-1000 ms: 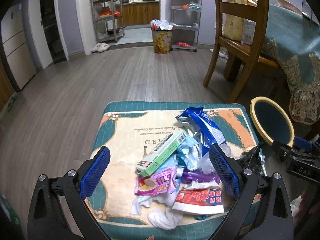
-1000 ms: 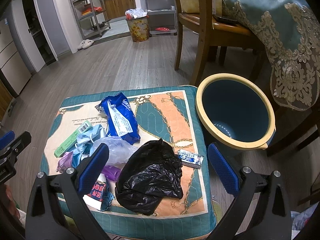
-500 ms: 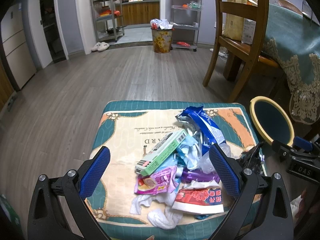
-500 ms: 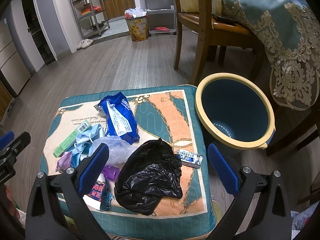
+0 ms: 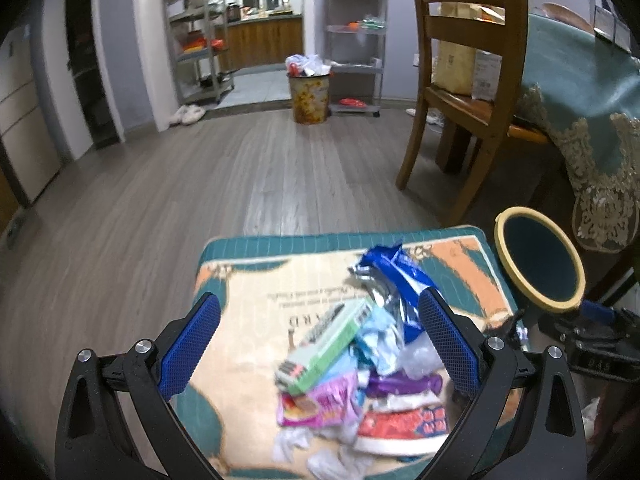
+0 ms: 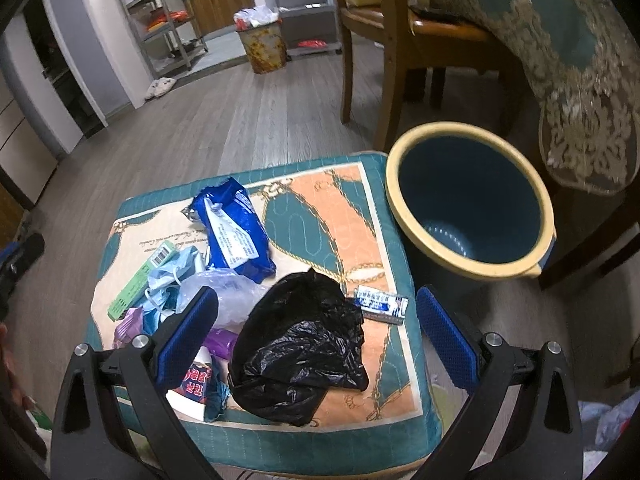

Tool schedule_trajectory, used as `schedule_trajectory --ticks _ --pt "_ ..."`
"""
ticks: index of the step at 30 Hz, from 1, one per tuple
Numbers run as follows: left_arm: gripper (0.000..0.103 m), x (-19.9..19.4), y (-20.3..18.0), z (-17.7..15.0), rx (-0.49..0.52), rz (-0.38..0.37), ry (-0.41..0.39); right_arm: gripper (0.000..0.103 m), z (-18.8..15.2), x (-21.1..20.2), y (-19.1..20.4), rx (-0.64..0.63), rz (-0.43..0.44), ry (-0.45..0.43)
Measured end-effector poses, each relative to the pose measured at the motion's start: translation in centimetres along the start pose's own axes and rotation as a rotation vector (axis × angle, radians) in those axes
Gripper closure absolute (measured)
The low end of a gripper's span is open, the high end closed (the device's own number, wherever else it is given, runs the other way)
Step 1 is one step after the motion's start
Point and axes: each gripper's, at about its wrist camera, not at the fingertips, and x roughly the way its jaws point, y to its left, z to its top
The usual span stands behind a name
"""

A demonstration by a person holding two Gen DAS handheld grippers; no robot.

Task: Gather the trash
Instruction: 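Grasp the black plastic bag with the right gripper while the left gripper grasps the green box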

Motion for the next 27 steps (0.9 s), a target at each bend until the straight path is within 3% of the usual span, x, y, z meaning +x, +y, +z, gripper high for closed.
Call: schedule_trajectory --ticks 5,7,12,17,19,23,26,27 --pt "0.005 2.3 0.8 1.3 0.023 -0.024 0.027 0.006 0.8 1.7 0.5 -0.006 0.031 0.023" --pt "0.005 3.4 1.3 0.7 0.032 0.004 0.027 0.007 1.2 2.5 0.9 -0.011 0.032 0.031" --pt "0.007 6.3 0.9 -1.9 0.086 -0.033 0.140 0.034 1.1 5.2 1.0 0.031 0.042 0.119" --pt "0.009 9.0 -0.5 -4.1 0.167 -0.066 0.249 0.049 1.0 6.3 0.8 0.075 0.031 0.165" --pt "0.020 10.2 -1.0 -5.0 0.196 -0.072 0.298 0.055 1.1 6.6 1.0 0.068 0.029 0.171" --pt "0.028 11.8 -1.0 -6.0 0.228 -0.049 0.355 0.059 1.0 6.7 1.1 0.046 0.046 0.182" --pt "0.041 12.5 -0.8 -6.3 0.235 -0.028 0.368 0.077 1.2 6.9 0.9 0.044 0.067 0.180" --pt "0.051 12.7 -0.7 -6.3 0.236 -0.022 0.372 0.088 1.2 6.8 0.8 0.046 0.073 0.177"
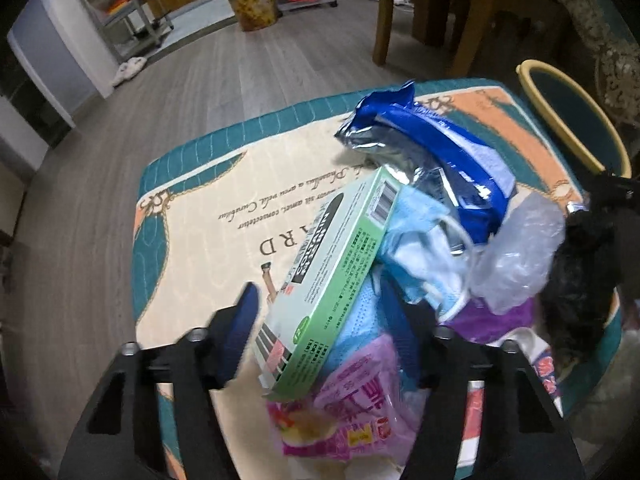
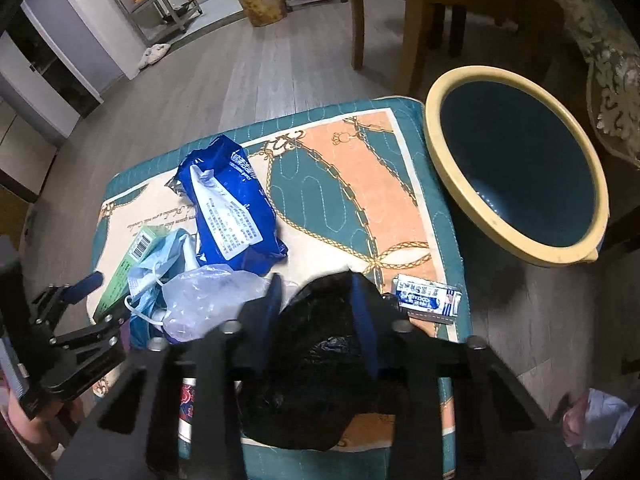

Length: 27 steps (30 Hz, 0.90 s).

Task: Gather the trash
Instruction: 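Grasp the black plastic bag with the right gripper while the left gripper grasps the green box, then carry both items over the bin and open both grippers to drop them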

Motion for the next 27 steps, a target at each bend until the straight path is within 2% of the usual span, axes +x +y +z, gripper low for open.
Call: schedule_trajectory --ticks 1,4,9,19,23,27 --pt "0.064 0.0 0.1 -0.1 0.002 0.003 0.006 0.091 0.0 -0.3 -0.1 -0.001 0.004 -0.009" --pt "0.072 -0.6 0.2 -0.1 0.018 0.032 -0.010 0.095 0.2 -1.1 -0.3 0.003 0.021 -0.039" --pt "0.083 -2.6 2.0 0.1 -0.060 0.031 -0.064 0.097 0.3 -2.8 -0.9 0.023 0.049 -0.091" --pt "0.084 -8.3 4.9 1.3 -0.215 -0.033 -0.235 0.098 2.0 -7.4 -1.5 0.046 0.130 -0.236" --pt "0.084 -10.5 4.3 2.4 -0.209 -0.065 -0.309 0.098 3.1 -9.2 -2.1 0.068 0.191 -0.283" --pt "0.084 -11.8 2.3 3.9 -0.166 -0.076 -0.364 0.098 4.6 -11.2 -3.4 0.084 0.214 -0.343"
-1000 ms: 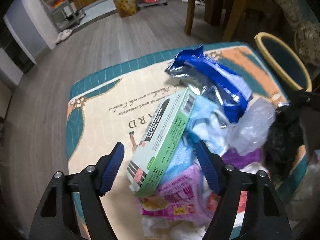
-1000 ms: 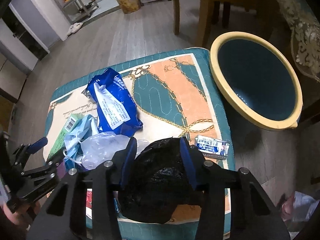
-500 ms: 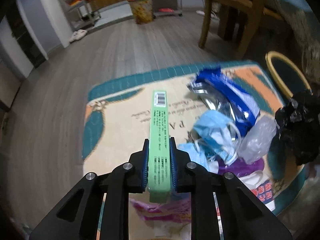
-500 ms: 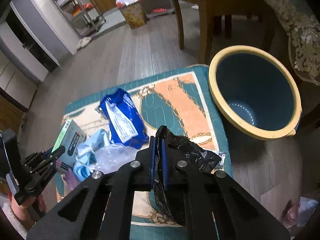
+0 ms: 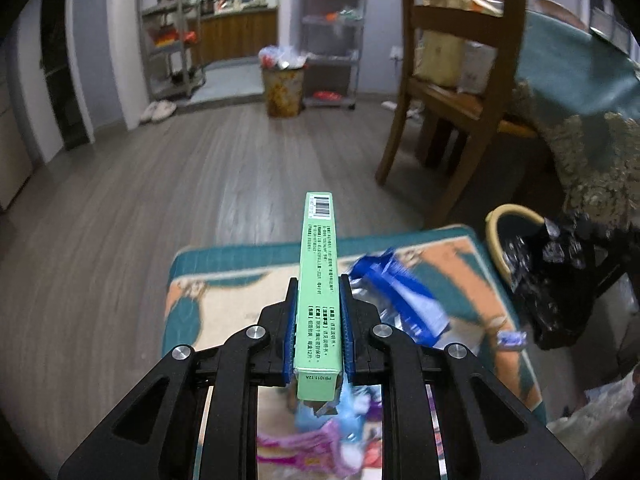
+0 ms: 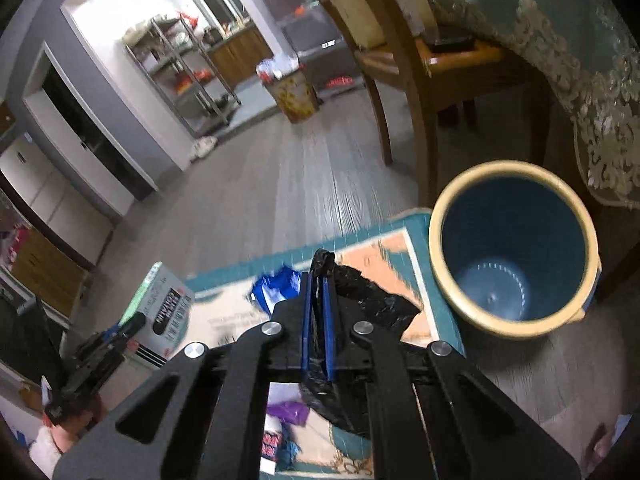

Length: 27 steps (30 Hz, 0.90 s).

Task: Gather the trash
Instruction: 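Carry both items over the bin and open both grippers to drop them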

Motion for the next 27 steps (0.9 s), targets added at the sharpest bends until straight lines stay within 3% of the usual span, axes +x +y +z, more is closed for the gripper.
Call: schedule_trajectory --ticks 10,16,21,27 --pt "0.084 2.0 -8.8 2.4 0.121 -0.141 -0.036 0.098 4.7 -2.6 -6.3 0.079 -0.068 -0.103" --pt "0.084 4.0 -14.3 2.5 0.187 -0.222 -0.025 0.098 6.4 -2.3 -11.8 0.158 -0.136 -0.103" --pt "0.084 5.6 -19.0 2.2 0.256 -0.293 -0.019 0.098 6.2 -1.3 -15.5 0.175 -0.218 -0.086" --pt "0.084 7.6 -23.2 1.3 0.329 -0.357 0.002 0.098 5.6 -0.6 -19.0 0.229 -0.257 -0.041"
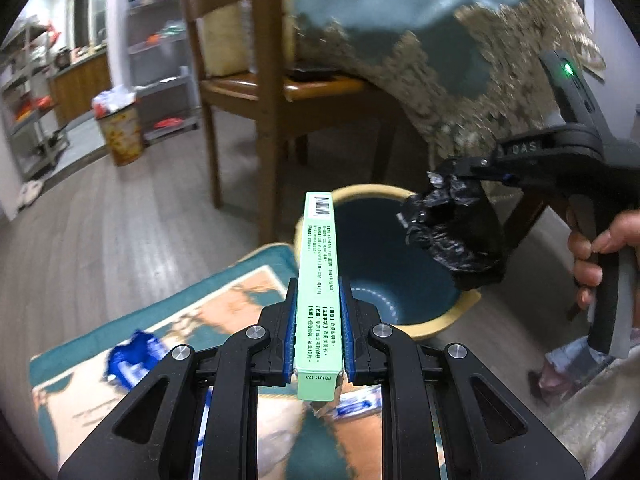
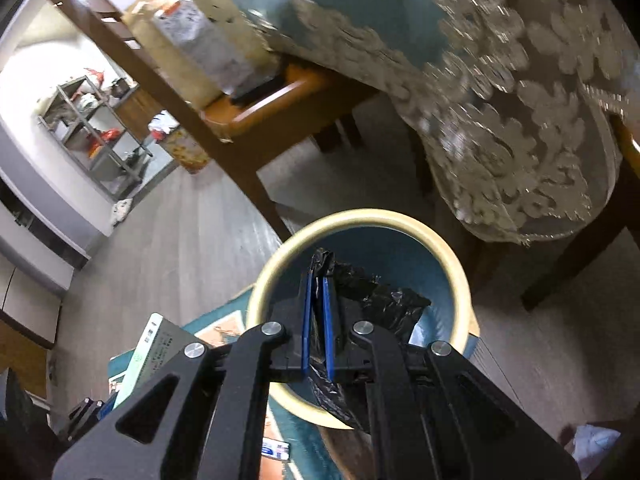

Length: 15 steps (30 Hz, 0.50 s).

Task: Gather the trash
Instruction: 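Carry both items over the bin and open both grippers to drop them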

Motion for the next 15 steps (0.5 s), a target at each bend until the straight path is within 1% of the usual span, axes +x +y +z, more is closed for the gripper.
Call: schedule_trajectory --ticks 4,8,12,15 --pt "0.084 2.3 -1.5 0.5 -0.005 -0.044 0.013 0.098 0.1 0.2 -1.1 -0.002 -0.028 0.005" --pt "0.084 4.5 -3.1 1.0 0.011 -0.074 0.011 0.098 -0.3 0.2 -1.9 -0.013 -0.054 0.025" --pt "0.084 6.3 -4.5 1.4 -0.003 -0.121 0.008 0.098 -0.5 0.7 -2.5 -0.021 -0.086 0.035" --pt "0.083 7.4 -5.4 1.1 0.009 -0.132 0.011 0.098 -0.5 1.0 -2.5 -0.039 -0.098 0.037"
